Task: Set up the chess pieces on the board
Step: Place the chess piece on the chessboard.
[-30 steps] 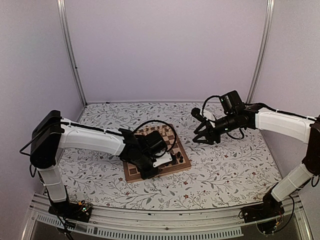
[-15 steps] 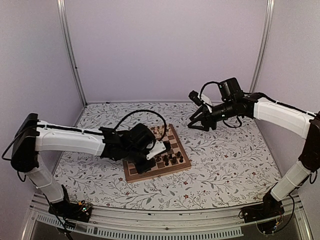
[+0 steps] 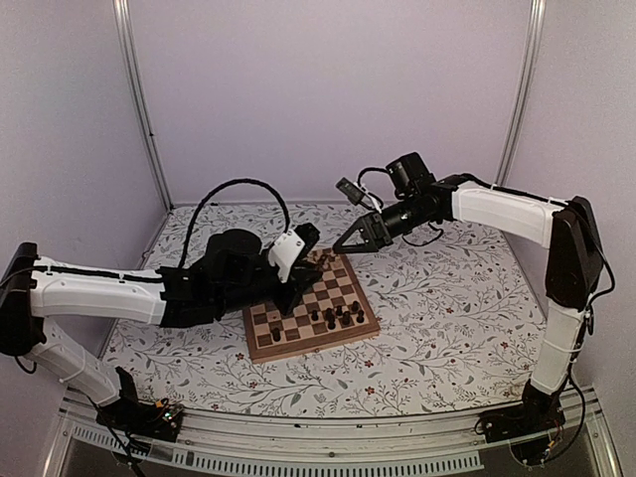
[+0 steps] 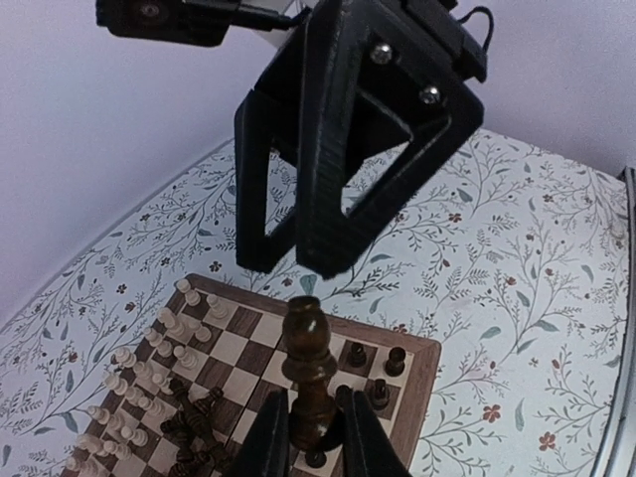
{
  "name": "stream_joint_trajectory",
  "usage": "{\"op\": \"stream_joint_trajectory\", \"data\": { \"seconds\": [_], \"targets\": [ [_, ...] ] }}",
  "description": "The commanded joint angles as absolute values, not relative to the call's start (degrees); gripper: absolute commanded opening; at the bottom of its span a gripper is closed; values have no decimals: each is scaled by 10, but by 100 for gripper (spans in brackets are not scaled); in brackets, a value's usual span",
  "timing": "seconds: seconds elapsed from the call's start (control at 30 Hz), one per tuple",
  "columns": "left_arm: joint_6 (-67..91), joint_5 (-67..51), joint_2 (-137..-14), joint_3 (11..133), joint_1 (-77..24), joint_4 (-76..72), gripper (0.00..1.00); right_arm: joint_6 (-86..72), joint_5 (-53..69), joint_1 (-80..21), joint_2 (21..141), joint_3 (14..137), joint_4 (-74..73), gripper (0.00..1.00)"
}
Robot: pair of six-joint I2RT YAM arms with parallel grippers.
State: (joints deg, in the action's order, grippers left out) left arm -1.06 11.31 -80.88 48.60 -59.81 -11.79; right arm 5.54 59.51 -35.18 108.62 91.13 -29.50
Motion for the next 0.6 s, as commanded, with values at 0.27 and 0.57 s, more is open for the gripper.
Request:
{"op": "stream_joint_trajectory", "data": {
  "seconds": [0.27, 0.57],
  "targets": [
    [-2, 101, -822, 478, -591, -210, 9, 36, 634, -398, 1092, 939, -297, 52],
    [15, 92, -840, 488, -590, -209, 9, 44, 635, -404, 1088, 937, -291, 29]
  ]
}}
